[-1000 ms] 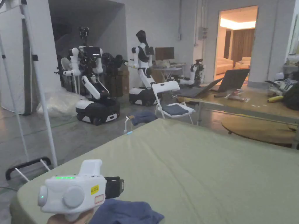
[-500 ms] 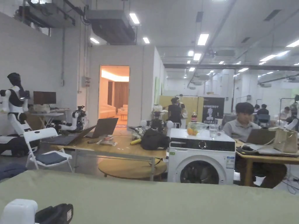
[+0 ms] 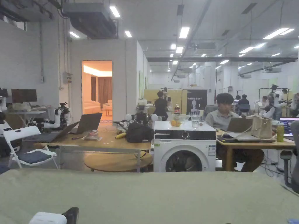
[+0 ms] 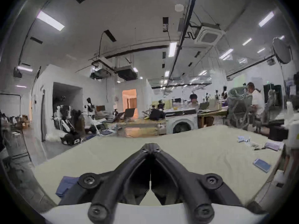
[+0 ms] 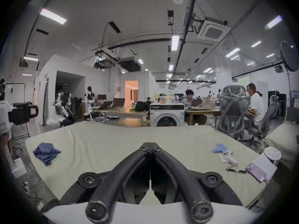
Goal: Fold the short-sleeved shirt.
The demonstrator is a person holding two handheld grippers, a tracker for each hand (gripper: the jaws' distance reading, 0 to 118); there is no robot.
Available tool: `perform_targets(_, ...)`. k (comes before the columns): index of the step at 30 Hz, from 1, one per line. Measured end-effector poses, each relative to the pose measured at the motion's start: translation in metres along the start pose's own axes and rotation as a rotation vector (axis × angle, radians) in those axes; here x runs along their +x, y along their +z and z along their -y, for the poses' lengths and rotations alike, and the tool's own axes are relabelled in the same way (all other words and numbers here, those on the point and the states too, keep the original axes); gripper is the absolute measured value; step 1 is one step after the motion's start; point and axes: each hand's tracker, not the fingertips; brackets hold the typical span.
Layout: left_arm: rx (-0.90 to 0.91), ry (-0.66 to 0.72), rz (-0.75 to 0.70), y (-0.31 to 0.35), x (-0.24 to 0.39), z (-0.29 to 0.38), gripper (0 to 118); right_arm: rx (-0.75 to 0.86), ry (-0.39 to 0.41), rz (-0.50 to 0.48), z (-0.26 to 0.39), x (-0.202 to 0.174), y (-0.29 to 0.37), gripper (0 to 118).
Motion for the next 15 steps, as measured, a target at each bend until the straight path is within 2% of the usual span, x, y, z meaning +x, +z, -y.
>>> perform_targets(3, 0.008, -0.017, -0.009, 0.002, 0.002, -0.001, 0, 0.006, 0.023, 0.009, -0.001, -0.005, -0.003, 0)
perform_targets(8, -0.002, 0.017, 0.003, 0.001, -0.004, 0.000, 0, -0.012, 0.007, 0.001, -0.002, -0.006, -0.005, 0)
perform_targets(12, -0.010, 0.058, 0.019, 0.001, -0.009, 0.006, 0, -0.008, -0.055, 0.009, -0.001, -0.001, -0.003, 0)
perform_targets(15, -0.011, 0.061, 0.025, -0.001, -0.010, 0.008, 0, -0.014, -0.058, 0.004, 0.000, 0.000, -0.003, 0)
